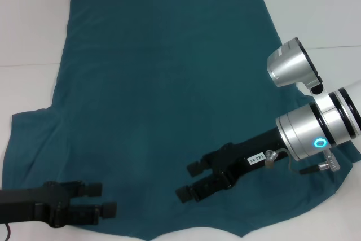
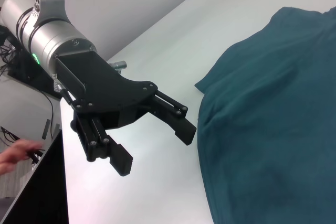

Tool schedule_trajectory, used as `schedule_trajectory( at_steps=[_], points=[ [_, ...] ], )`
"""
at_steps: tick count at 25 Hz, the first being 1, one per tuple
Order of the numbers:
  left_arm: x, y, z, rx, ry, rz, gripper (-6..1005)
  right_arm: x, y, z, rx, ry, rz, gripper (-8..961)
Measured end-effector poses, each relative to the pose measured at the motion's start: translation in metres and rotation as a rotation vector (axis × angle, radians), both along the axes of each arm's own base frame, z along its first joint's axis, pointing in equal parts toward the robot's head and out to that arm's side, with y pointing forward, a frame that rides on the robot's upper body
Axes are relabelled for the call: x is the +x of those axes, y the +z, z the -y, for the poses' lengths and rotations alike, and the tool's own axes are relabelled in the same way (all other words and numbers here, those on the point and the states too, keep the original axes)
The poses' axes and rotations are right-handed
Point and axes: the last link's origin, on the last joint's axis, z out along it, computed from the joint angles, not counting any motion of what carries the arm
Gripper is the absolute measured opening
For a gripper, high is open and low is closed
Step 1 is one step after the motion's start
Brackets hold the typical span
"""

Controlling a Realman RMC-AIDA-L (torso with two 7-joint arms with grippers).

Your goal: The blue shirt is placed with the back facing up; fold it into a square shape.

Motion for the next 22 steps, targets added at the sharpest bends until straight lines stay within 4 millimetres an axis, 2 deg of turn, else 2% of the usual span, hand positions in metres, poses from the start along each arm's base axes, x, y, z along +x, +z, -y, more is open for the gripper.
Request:
schedule_trajectory(
  at_steps=[4,6,12,16,22],
  points=[
    [0.000,0.000,0.000,0.001,0.008,0.003,915,0.000,0.000,0.000,0.001,-0.001,-0.001,913],
    [-0.003,0.004,-0.005,0.017,0.081,0.015,915,-0.001,0.001,-0.001,0.006,-0.006,-0.009,913],
    [-0.011,0.034,-0.023,0.097,0.358,0.128,915,-0.003,0.009,-0.008,0.043,-0.075,-0.056,912],
    [-0.029,0.055,-0.030,0.164,0.614,0.227,914,-0.003,0.013,-0.012,0.057,-0.137,-0.063,912],
    [-0.053,0.068,-0.026,0.235,0.826,0.343,914,-0.012,0.013,-0.018,0.045,-0.197,-0.059,911]
  ],
)
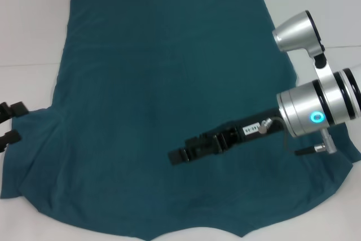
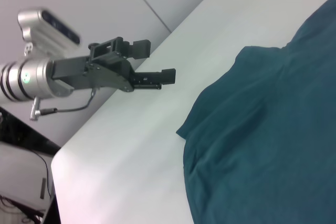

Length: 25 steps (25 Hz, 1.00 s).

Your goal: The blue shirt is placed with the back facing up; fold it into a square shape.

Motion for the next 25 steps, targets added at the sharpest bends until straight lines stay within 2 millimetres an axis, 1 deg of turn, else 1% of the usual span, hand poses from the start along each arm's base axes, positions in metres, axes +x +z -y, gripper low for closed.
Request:
schedule_trajectory(
  at_steps=[8,12,19,25],
  points=[
    [-0.022,-0.005,-0.002,0.030,0.143,-0.013,913,-0.007,0.002,-0.009,0.002,-0.107,-0.004,910],
    [-0.030,-0.007,-0.005,0.050,0.186,-0.047,912,-0.007,0.001,-0.010,0.001,-0.110,-0.004,910],
    [-0.043,-0.017,-0.011,0.061,0.247,-0.137,909,-0.005,0.000,-0.009,0.004,-0.119,-0.004,909],
    [-0.048,-0.020,-0.014,0.067,0.268,-0.178,906,-0.003,0.000,-0.008,0.001,-0.130,-0.005,908]
  ],
)
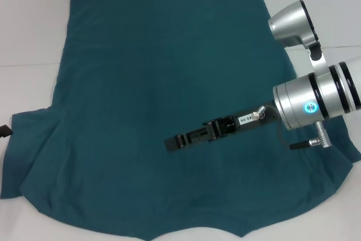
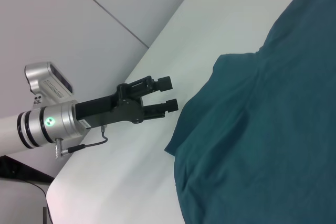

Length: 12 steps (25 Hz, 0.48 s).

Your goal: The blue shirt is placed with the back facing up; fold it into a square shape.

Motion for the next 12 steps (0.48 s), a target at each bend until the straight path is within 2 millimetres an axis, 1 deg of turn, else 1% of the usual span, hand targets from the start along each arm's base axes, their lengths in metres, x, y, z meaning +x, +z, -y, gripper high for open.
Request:
schedule_trajectory(
  at_steps=[12],
  points=[
    [-0.0007,-0.0063,-0.0020,-0.024,-0.007,-0.042,906,0.0016,-0.0004,0.0001,-0.001,-0.007,0.001,907]
  ],
)
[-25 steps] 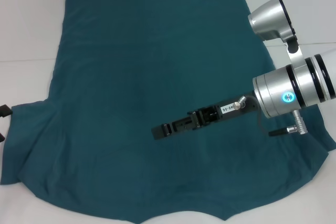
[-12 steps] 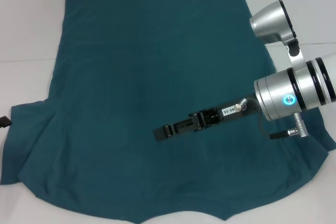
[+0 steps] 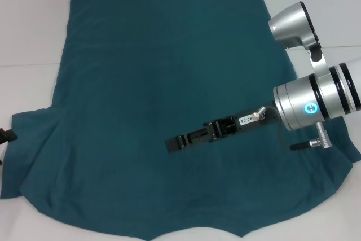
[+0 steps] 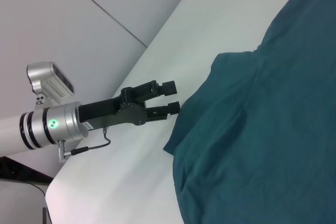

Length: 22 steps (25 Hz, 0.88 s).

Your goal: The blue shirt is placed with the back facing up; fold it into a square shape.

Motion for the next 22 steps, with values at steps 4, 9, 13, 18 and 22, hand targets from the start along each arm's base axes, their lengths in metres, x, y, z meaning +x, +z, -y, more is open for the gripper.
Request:
schedule_trajectory(
  at_steps=[4,9,13,18,22],
  points=[
    [0.0004,-0.0006,-0.0003,-0.003,-0.005,-0.004,906,-0.0005,0.0002,-0.0006,0.002,0.001,0.000,907],
    [0.0021,-0.0028,-0.0008,-0.015,-0.012,-0.005,907,-0.0008,0.0003,-0.0009,0.003,0.001,0.000,906],
    [0.0027,-0.0059,-0.0005,-0.022,-0.012,0.002,907,-0.0006,0.0009,-0.0013,0.005,0.002,0.001,905],
    [0.0041,-0.0075,-0.0008,-0.032,-0.019,0.001,906,0.0002,0.0009,-0.0016,0.009,0.000,0.002,905],
    [0.0074,-0.0100,-0.0016,-0.046,-0.028,0.010,906,0.0005,0.0009,-0.0016,0.011,0.003,0.003,904]
  ],
)
